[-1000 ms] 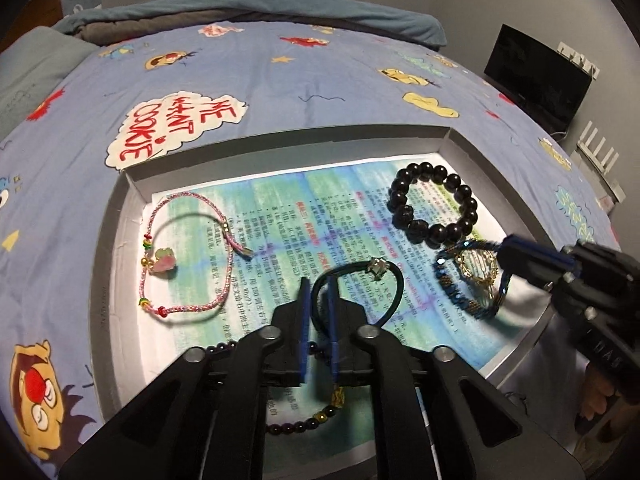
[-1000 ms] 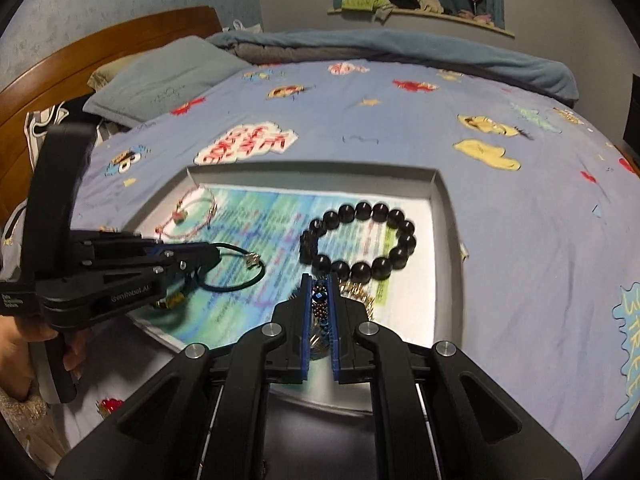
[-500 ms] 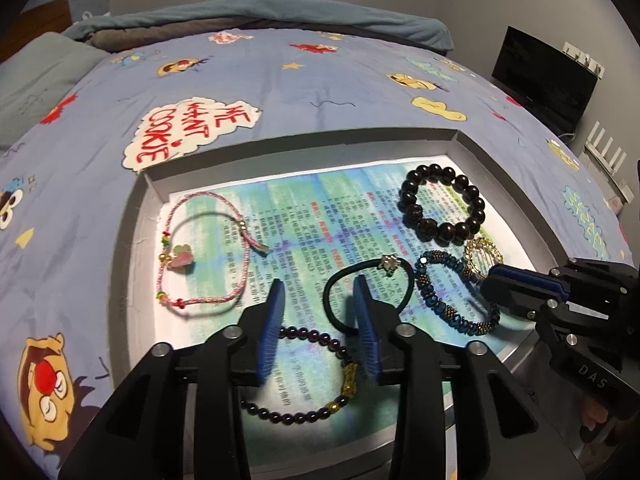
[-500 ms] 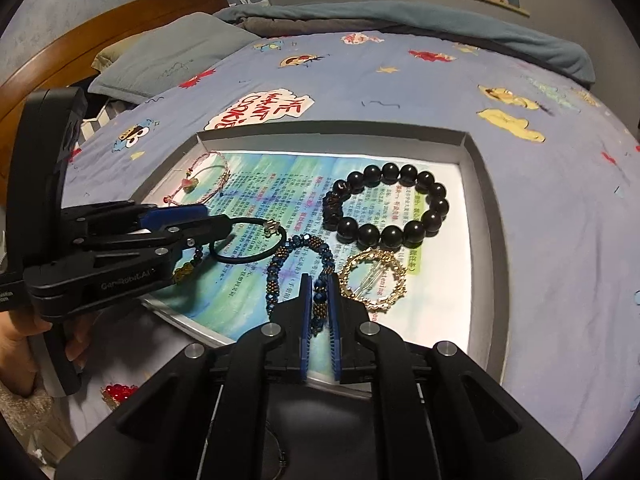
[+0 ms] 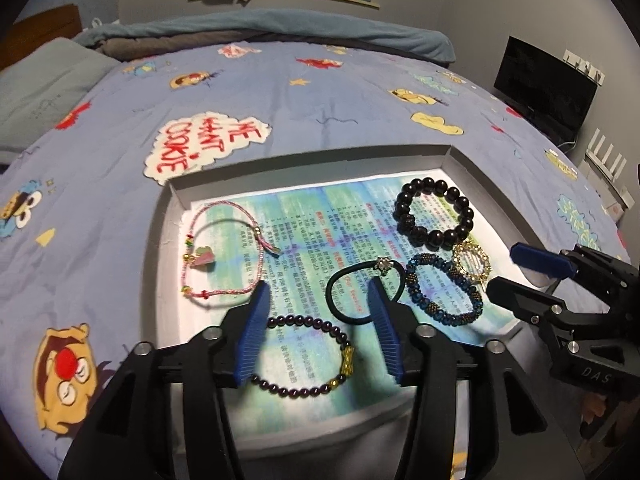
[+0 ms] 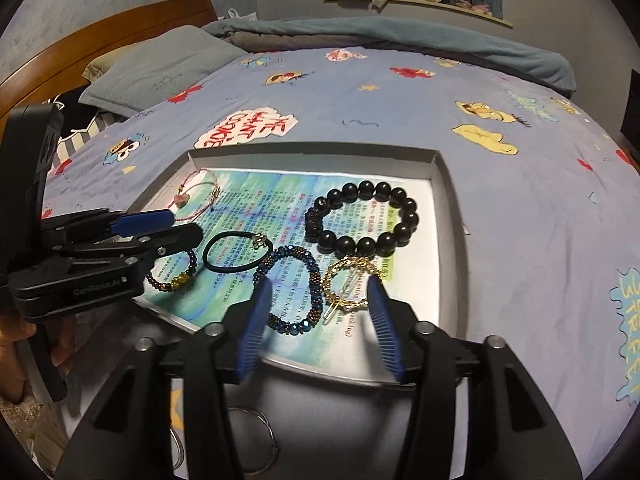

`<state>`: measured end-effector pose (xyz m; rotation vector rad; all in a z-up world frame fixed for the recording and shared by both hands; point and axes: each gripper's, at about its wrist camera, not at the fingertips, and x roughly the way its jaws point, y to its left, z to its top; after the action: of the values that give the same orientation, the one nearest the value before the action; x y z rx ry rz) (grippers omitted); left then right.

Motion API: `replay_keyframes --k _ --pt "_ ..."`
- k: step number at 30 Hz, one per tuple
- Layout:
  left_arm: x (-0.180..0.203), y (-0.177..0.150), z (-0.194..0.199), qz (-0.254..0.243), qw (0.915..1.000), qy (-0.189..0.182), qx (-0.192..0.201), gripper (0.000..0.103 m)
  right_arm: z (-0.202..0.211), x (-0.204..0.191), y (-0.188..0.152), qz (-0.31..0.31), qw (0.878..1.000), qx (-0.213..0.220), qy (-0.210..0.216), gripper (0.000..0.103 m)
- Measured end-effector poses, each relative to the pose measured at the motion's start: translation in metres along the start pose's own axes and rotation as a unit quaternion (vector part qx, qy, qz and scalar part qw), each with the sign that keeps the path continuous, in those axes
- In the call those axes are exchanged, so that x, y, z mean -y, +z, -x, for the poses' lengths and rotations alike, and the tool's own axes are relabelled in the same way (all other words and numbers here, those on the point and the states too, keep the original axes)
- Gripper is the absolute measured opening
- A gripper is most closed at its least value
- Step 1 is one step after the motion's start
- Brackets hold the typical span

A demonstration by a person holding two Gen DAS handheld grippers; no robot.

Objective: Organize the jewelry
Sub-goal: 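Open both tools and withdraw them from the grey box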

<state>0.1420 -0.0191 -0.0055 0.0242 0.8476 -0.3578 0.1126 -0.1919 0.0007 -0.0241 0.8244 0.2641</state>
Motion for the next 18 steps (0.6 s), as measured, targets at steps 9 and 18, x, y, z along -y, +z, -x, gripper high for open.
replay_keyframes --k 9,18 --pt "0.000 -0.013 0.047 -0.015 0.9986 0.023 0.045 0.077 0.029 0.005 -0.003 -0.010 0.999 0.038 -0.016 0.092" --pt "0.000 -0.044 0.096 -0.029 0.9946 0.035 0.093 0.093 0.062 0.004 -0.019 -0.007 0.995 0.073 -0.066 0.097"
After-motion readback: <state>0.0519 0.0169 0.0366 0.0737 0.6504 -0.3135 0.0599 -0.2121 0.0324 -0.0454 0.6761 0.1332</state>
